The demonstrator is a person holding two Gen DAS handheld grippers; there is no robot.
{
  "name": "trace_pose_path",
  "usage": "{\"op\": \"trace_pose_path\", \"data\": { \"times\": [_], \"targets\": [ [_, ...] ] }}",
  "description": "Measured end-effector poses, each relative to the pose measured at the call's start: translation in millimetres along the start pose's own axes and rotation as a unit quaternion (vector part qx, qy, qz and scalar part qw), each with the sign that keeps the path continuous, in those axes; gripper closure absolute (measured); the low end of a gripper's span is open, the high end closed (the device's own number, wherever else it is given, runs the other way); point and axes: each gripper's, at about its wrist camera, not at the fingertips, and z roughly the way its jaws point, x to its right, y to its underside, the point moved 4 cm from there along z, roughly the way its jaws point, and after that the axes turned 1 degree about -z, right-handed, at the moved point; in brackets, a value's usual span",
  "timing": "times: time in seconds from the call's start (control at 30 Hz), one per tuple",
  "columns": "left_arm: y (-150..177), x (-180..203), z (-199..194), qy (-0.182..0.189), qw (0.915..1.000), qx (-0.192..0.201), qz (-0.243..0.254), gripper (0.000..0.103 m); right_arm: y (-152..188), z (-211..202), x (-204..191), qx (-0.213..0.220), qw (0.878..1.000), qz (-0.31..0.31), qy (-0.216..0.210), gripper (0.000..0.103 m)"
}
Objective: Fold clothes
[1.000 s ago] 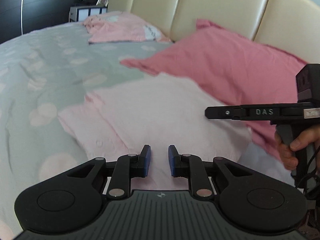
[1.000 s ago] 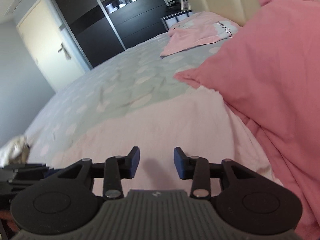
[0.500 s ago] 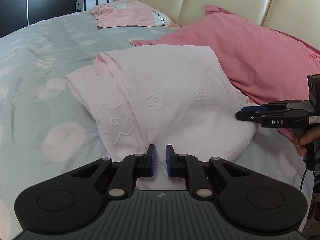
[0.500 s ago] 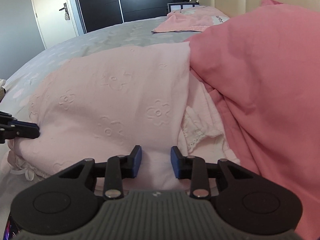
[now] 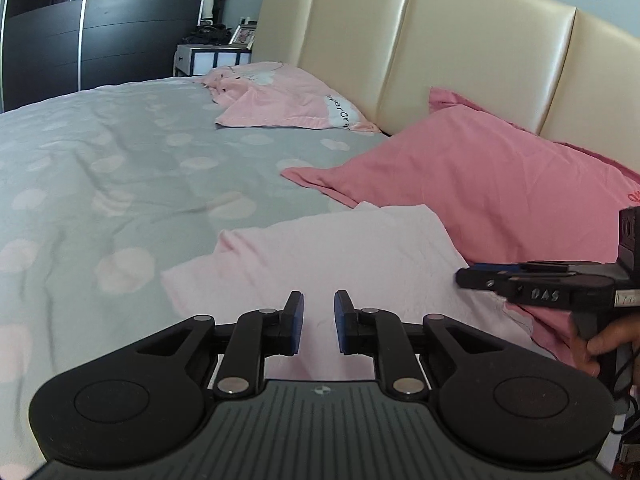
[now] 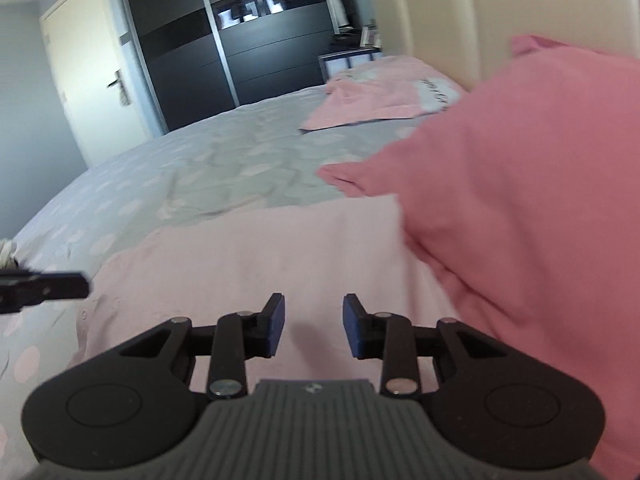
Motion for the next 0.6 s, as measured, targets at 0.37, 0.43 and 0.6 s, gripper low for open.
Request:
{"op": "trace_pose_path", "data": {
  "times": [0.37, 0.43, 0.6],
  "targets": [
    [34, -23, 50, -0.036, 0.9964, -0.076, 0.003, 0.09, 10, 58, -7, -0.073, 0.996, -0.028, 0.035, 0.07],
    [33, -24, 49, -0.037, 0.9962, -0.079, 0.007, 0.09, 8, 58, -6, -0.079, 0.996, -0.03, 0.039, 0.07],
    [31, -27, 21, -0.04, 0.9966, -0.07, 0.018, 0.09, 6, 50, 6, -0.092, 0.993, 0.0, 0.067, 0.07]
  ]
}}
